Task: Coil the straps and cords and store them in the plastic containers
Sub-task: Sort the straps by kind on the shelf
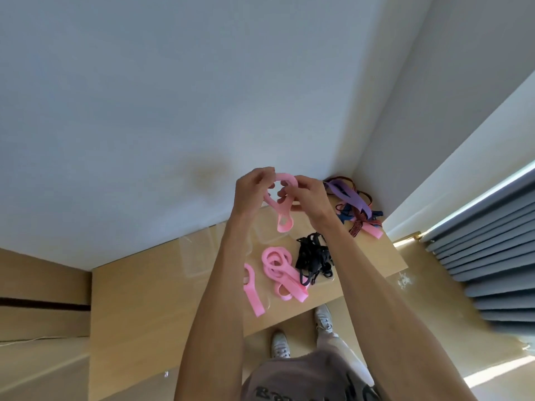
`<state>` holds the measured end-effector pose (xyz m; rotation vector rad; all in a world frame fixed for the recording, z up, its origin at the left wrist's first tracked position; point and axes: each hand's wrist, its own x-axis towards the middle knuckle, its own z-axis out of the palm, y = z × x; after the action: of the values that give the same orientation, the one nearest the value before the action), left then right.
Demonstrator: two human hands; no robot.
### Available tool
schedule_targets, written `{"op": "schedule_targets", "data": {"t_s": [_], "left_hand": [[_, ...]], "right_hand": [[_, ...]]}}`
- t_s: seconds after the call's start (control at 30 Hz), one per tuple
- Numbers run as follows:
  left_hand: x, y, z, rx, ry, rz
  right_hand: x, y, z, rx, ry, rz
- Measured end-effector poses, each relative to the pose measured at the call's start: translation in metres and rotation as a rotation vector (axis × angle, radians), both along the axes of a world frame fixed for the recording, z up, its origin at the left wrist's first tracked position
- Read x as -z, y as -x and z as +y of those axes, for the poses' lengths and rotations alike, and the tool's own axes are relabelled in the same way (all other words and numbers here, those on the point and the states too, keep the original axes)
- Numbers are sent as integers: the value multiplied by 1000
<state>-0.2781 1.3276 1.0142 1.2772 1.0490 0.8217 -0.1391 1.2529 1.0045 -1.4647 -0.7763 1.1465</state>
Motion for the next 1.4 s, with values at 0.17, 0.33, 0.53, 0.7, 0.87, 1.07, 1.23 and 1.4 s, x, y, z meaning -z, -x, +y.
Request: {"op": "schedule_targets", "data": {"t_s": [0.17,0.33,0.53,0.7,0.87,1.07,1.23,1.4], "left_hand": [[41,21,-33,80,313,-89],[45,31,-45,8,337,-152],[40,28,-41,-387,362,-100],[34,10,-55,-370,291,-84],[28,-16,-57,-343,284,28],[36,-17,-70,-418,162,142],[27,-10,-78,-384,235,23],[12,2,-82,-211,261,-63]], "right_hand": [[-2,27,-4,95,58,-80],[6,34,-11,199,143,-312],[11,25,-17,393,131,-238],[13,18,-18,348,122,-391],[18,26,-22,-89,195,-633],[25,20,-38,-167,53,-732],[35,10,-57,121,60,-548],[38,15,-69,-159,186,-137]]}}
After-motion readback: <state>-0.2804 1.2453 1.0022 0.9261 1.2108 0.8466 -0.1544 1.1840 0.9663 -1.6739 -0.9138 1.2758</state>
